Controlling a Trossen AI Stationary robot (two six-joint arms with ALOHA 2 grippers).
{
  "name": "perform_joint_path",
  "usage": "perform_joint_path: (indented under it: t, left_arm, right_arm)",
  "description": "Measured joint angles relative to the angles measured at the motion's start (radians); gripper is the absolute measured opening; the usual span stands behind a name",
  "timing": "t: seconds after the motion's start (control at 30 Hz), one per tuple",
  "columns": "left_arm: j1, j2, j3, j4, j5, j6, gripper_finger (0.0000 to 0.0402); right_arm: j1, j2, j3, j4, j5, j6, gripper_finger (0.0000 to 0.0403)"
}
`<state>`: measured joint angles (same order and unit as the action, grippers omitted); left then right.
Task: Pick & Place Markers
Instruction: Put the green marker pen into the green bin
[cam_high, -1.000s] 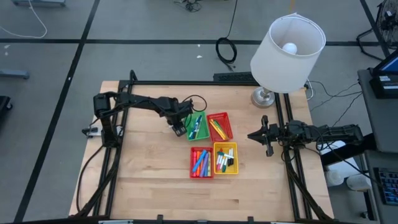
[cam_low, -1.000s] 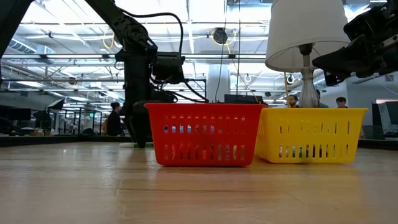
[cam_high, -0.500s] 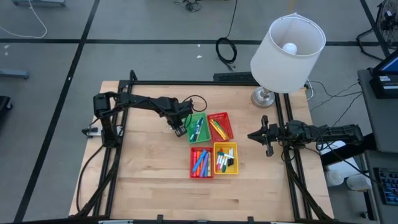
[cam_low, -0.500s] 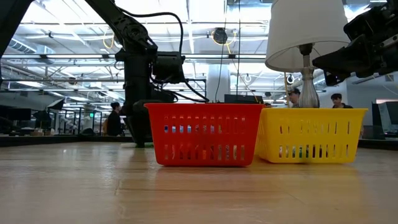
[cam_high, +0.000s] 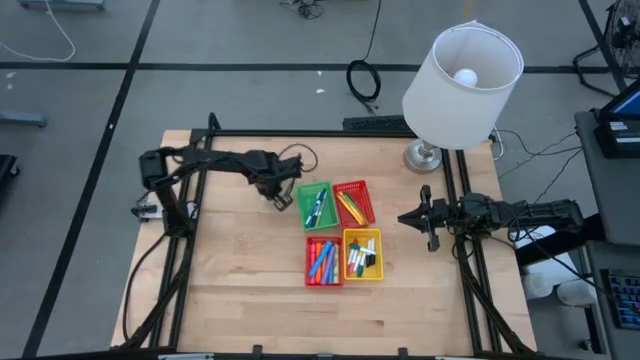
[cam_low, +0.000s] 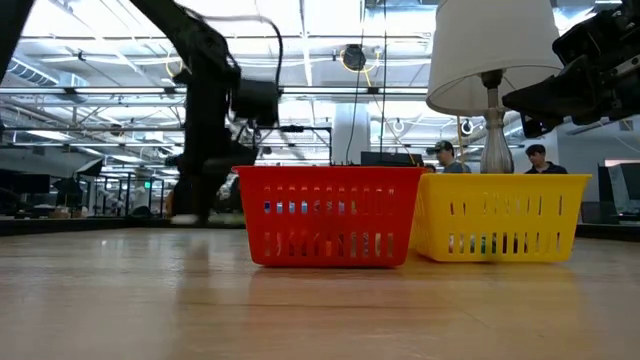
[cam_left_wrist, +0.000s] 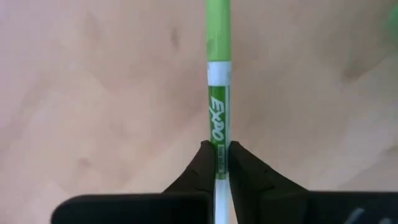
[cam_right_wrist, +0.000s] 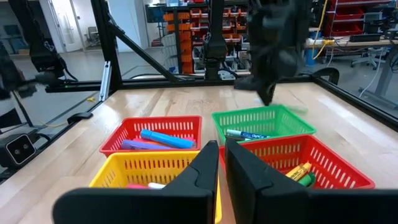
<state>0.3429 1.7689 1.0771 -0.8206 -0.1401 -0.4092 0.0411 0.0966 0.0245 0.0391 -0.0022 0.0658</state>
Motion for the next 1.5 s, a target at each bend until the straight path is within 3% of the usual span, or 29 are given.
perform_joint_path:
  t: [0.33,0.57,0.73,0.93,1.2,1.5]
  left_arm:
    - [-0.035,-0.233,0.010,-0.033,-0.095,-0.111,0.0028]
    - [-0.083,-0.300,0.010,-0.036,-0.138,-0.137,0.0022]
    - [-0.124,-0.303,0.010,0.032,-0.120,-0.198,0.0029]
    - [-0.204,-0.303,0.010,0.293,-0.030,-0.255,0.0020]
    - [-0.296,-0.213,0.012,0.514,-0.023,-0.300,0.0024]
    - [-0.306,-0.084,0.012,0.525,-0.005,-0.356,0.0031]
  right_arm:
    - [0.000,0.002,0.000,0.000,0.000,0.000,0.0018]
    - [0.000,0.002,0.000,0.000,0.000,0.000,0.0018]
    - [0.000,0.002,0.000,0.000,0.000,0.000,0.0018]
    - [0.000,0.002,0.000,0.000,0.000,0.000,0.0018]
    - [0.000,0.002,0.000,0.000,0.001,0.000,0.0018]
    - [0.000,0.002,0.000,0.000,0.000,0.000,0.0018]
